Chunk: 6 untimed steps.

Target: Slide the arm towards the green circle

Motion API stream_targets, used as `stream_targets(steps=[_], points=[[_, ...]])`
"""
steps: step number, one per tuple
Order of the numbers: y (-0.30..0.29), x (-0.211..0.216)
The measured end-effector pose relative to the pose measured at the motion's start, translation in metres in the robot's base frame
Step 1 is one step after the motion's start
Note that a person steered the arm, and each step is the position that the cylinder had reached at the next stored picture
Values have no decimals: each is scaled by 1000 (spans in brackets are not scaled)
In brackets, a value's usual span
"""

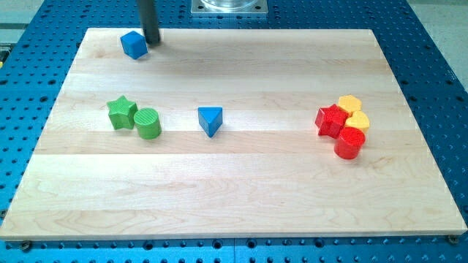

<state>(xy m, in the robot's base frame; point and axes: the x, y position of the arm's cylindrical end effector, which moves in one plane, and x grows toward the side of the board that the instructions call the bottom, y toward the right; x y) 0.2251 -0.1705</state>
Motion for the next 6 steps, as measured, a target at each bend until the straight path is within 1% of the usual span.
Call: stream_targets(steps=[2, 4, 5, 6], points=[[71, 39], [74, 39], [60, 113], [77, 192]])
